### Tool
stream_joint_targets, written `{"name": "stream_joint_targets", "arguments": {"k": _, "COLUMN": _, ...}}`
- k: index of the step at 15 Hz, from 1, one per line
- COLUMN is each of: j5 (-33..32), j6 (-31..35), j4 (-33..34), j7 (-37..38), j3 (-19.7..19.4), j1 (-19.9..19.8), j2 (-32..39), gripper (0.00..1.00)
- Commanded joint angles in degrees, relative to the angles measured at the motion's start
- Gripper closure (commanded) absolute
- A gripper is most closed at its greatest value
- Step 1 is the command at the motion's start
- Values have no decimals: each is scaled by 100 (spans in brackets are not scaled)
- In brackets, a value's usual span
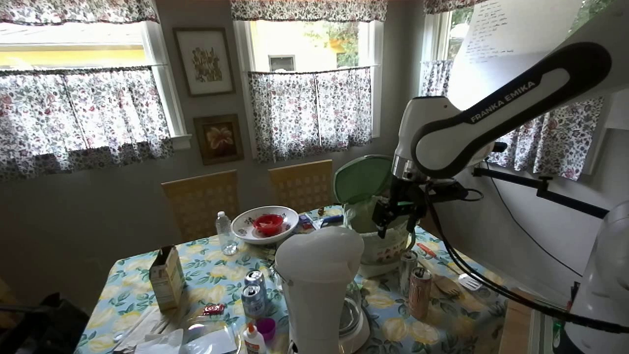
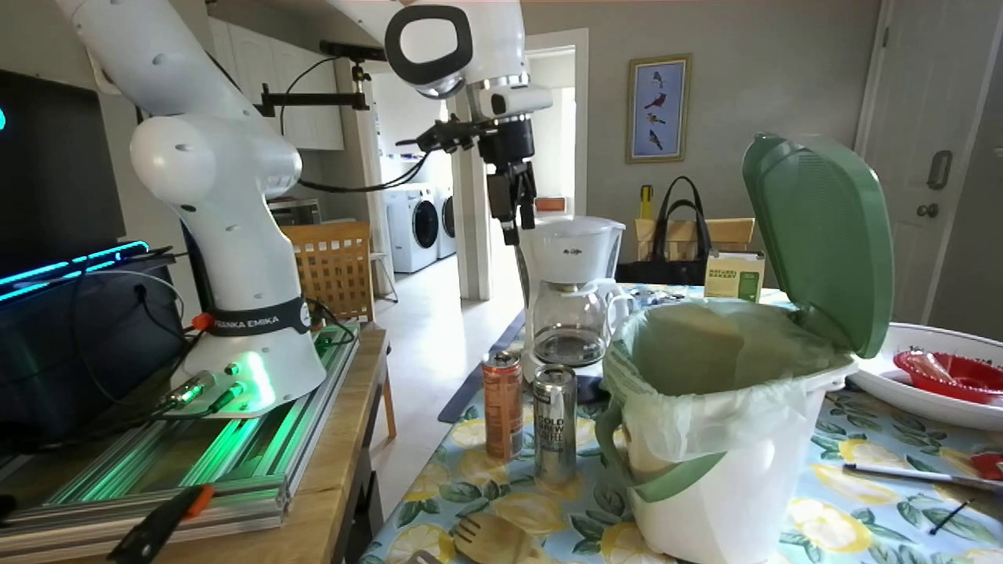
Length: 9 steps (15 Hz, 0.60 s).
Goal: Pick up the two cans from the table and put them in the bin
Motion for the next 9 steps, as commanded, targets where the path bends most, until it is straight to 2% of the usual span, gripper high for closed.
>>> {"name": "stream_joint_targets", "arguments": {"k": 1, "j5": -206, "j6": 412, "j4": 6, "j7": 97, "j3": -137, "j1": -187, "j2": 430, "gripper": 0}}
{"name": "stream_joint_targets", "arguments": {"k": 5, "j5": -261, "j6": 658, "j4": 5, "j7": 127, "j3": -337, "j1": -437, "j2": 701, "gripper": 0}}
{"name": "stream_joint_targets", "arguments": {"k": 9, "j5": -180, "j6": 678, "j4": 3, "j7": 0, "j3": -510, "j1": -445, "j2": 1050, "gripper": 0}}
